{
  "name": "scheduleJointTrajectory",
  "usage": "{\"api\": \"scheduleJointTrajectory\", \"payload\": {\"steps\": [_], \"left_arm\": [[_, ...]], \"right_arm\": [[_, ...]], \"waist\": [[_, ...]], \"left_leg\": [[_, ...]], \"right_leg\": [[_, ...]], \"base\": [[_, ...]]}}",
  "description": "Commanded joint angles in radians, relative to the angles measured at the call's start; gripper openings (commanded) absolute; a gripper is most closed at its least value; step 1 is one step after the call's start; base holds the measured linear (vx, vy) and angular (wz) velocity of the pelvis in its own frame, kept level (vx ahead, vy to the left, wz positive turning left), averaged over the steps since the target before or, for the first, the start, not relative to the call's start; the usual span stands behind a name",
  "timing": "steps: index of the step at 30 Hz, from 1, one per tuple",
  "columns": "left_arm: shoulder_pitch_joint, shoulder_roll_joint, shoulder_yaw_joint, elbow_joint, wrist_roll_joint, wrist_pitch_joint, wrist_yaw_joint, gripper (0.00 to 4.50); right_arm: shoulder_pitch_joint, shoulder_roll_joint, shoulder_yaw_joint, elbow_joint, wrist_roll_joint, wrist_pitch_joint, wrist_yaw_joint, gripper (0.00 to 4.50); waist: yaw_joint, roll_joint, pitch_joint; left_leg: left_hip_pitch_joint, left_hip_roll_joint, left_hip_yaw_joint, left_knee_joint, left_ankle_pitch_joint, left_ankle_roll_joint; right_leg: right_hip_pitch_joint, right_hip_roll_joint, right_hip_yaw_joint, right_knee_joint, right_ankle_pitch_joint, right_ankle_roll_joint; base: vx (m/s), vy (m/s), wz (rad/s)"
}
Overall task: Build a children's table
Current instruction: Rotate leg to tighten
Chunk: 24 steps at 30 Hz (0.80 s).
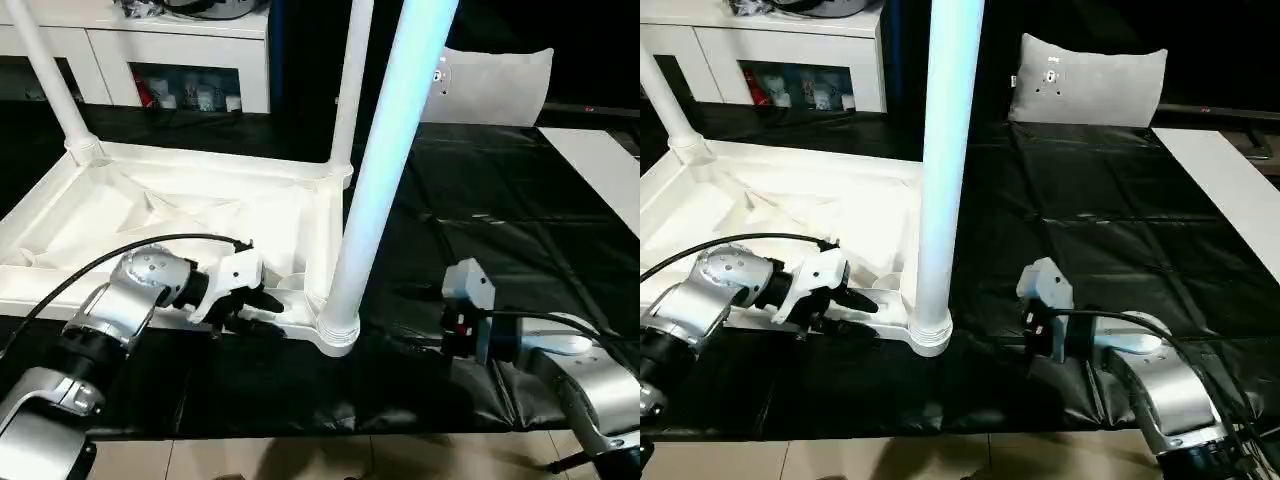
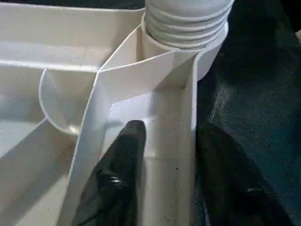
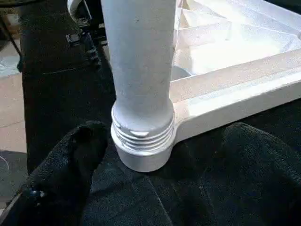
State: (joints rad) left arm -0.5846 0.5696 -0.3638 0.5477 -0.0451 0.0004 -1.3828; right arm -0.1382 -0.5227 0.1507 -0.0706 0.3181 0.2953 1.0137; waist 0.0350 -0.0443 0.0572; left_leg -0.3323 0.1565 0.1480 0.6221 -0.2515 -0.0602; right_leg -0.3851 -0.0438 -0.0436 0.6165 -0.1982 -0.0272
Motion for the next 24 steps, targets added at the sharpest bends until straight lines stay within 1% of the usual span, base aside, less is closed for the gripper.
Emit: {"api": "scheduleJointTrajectory", "payload": {"steps": [1, 2, 4, 5, 7, 10, 12, 13, 15, 16, 17, 18, 19, 21, 22, 23, 24], "left_arm": [[-0.012, -0.005, -0.004, 0.011, 0.005, -0.011, -0.011, 1.53], [-0.013, -0.005, -0.003, 0.013, 0.006, -0.012, -0.013, 1.44], [-0.014, -0.005, -0.003, 0.017, 0.006, -0.013, -0.017, 1.41], [-0.015, -0.006, -0.003, 0.022, 0.007, -0.015, -0.020, 1.27], [-0.016, -0.006, -0.004, 0.027, 0.009, -0.017, -0.023, 1.00], [-0.018, -0.004, -0.008, 0.040, 0.018, -0.026, -0.030, 0.89], [-0.018, -0.005, -0.009, 0.045, 0.021, -0.029, -0.032, 0.52], [-0.019, -0.006, -0.008, 0.046, 0.021, -0.029, -0.034, 0.52], [-0.019, -0.006, -0.007, 0.047, 0.020, -0.029, -0.037, 0.35], [-0.018, -0.007, -0.007, 0.046, 0.019, -0.027, -0.042, 0.22], [-0.015, -0.009, -0.007, 0.041, 0.015, -0.023, -0.050, 0.22], [-0.015, -0.011, -0.006, 0.039, 0.012, -0.022, -0.054, 0.08], [-0.015, -0.012, -0.005, 0.040, 0.012, -0.024, -0.055, 0.03], [-0.016, -0.017, -0.004, 0.037, 0.005, -0.021, -0.063, 0.00], [-0.016, -0.021, -0.005, 0.034, 0.003, -0.021, -0.067, 0.00], [-0.015, -0.024, -0.009, 0.027, 0.001, -0.020, -0.072, 0.00], [-0.014, -0.026, -0.010, 0.024, 0.001, -0.020, -0.074, 0.00]], "right_arm": [[-0.018, -0.005, 0.000, -0.010, 0.002, 0.008, 0.013, 4.50], [-0.018, -0.003, 0.002, -0.010, 0.002, 0.009, 0.014, 4.50], [-0.018, -0.001, 0.004, -0.010, 0.003, 0.011, 0.015, 4.50], [-0.019, 0.000, 0.005, -0.009, 0.003, 0.012, 0.014, 4.50], [-0.020, 0.000, 0.007, -0.008, 0.003, 0.012, 0.014, 4.50], [-0.020, -0.001, 0.012, -0.005, 0.004, 0.008, 0.013, 4.50], [-0.020, -0.001, 0.013, -0.004, 0.004, 0.008, 0.013, 4.50], [-0.022, -0.001, 0.014, -0.002, 0.003, 0.008, 0.013, 4.50], [-0.023, -0.001, 0.014, 0.000, 0.002, 0.008, 0.013, 4.50], [-0.028, -0.001, 0.017, 0.006, -0.002, 0.007, 0.014, 4.50], [-0.044, 0.000, 0.026, 0.024, -0.014, 0.005, 0.014, 4.50], [-0.060, 0.001, 0.036, 0.040, -0.026, 0.000, 0.017, 4.50], [-0.063, 0.001, 0.038, 0.043, -0.028, -0.001, 0.018, 4.50], [-0.093, 0.014, 0.049, 0.076, -0.009, 0.001, 0.057, 4.23], [-0.111, 0.022, 0.053, 0.098, 0.007, 0.011, 0.080, 4.16], [-0.128, 0.026, 0.059, 0.121, 0.016, 0.018, 0.104, 4.13], [-0.134, 0.027, 0.062, 0.131, 0.018, 0.021, 0.114, 4.05]], "waist": [[0.003, 0.011, -0.055], [0.004, 0.010, -0.055], [0.004, 0.011, -0.055], [0.003, 0.011, -0.054], [0.003, 0.011, -0.054], [0.004, 0.012, -0.054], [0.004, 0.012, -0.054], [0.004, 0.013, -0.054], [0.004, 0.012, -0.053], [0.004, 0.015, -0.052], [0.003, 0.015, -0.052], [0.002, 0.017, -0.052], [0.001, 0.016, -0.052], [0.001, 0.018, -0.053], [-0.002, 0.015, -0.056], [0.000, 0.014, -0.055], [0.000, 0.014, -0.055]], "left_leg": [[-0.007, 0.078, -0.017, -0.086, -0.074, 0.040], [-0.007, 0.077, -0.017, -0.086, -0.069, 0.043], [-0.008, 0.077, -0.017, -0.087, -0.067, 0.043], [-0.006, 0.078, -0.017, -0.087, -0.074, 0.040], [-0.006, 0.078, -0.017, -0.088, -0.080, 0.039], [-0.006, 0.078, -0.017, -0.088, -0.079, 0.038], [-0.006, 0.078, -0.017, -0.087, -0.081, 0.037], [-0.007, 0.078, -0.017, -0.088, -0.083, 0.036], [-0.006, 0.079, -0.017, -0.089, -0.094, 0.033], [-0.006, 0.078, -0.017, -0.090, -0.098, 0.031], [-0.005, 0.079, -0.018, -0.090, -0.109, 0.026], [-0.005, 0.079, -0.018, -0.090, -0.110, 0.023], [-0.005, 0.078, -0.018, -0.091, -0.111, 0.022], [-0.006, 0.079, -0.018, -0.090, -0.103, 0.024], [-0.006, 0.078, -0.018, -0.088, -0.094, 0.029], [-0.006, 0.079, -0.016, -0.087, -0.084, 0.036], [-0.006, 0.079, -0.016, -0.087, -0.084, 0.036]], "right_leg": [[0.052, -0.111, 0.059, -0.066, -0.135, -0.264], [0.053, -0.113, 0.060, -0.066, -0.132, -0.264], [0.053, -0.112, 0.059, -0.066, -0.134, -0.263], [0.051, -0.111, 0.059, -0.066, -0.142, -0.263], [0.051, -0.112, 0.060, -0.068, -0.153, -0.261], [0.051, -0.112, 0.060, -0.068, -0.152, -0.259], [0.051, -0.112, 0.060, -0.068, -0.150, -0.260], [0.052, -0.113, 0.060, -0.068, -0.151, -0.260], [0.050, -0.113, 0.061, -0.071, -0.172, -0.257], [0.050, -0.113, 0.060, -0.071, -0.178, -0.256], [0.049, -0.113, 0.060, -0.073, -0.192, -0.256], [0.048, -0.112, 0.060, -0.072, -0.194, -0.257], [0.048, -0.111, 0.060, -0.073, -0.194, -0.257], [0.050, -0.113, 0.060, -0.070, -0.169, -0.264], [0.051, -0.114, 0.059, -0.067, -0.150, -0.273], [0.050, -0.115, 0.059, -0.067, -0.137, -0.282], [0.050, -0.115, 0.059, -0.067, -0.137, -0.282]], "base": [[0.000, 0.000, 0.00], [0.000, 0.000, 0.00], [0.000, 0.000, 0.00], [0.000, 0.000, 0.00], [0.000, 0.000, 0.00], [0.000, 0.000, 0.00], [0.000, 0.000, 0.00], [0.000, 0.000, 0.00], [0.000, 0.000, 0.00], [0.000, 0.000, 0.00], [0.000, 0.000, 0.00], [0.000, 0.000, 0.00], [0.000, 0.000, 0.00], [0.000, 0.000, 0.00], [0.000, 0.000, 0.00], [0.000, 0.000, 0.00], [0.000, 0.000, 0.00]]}}
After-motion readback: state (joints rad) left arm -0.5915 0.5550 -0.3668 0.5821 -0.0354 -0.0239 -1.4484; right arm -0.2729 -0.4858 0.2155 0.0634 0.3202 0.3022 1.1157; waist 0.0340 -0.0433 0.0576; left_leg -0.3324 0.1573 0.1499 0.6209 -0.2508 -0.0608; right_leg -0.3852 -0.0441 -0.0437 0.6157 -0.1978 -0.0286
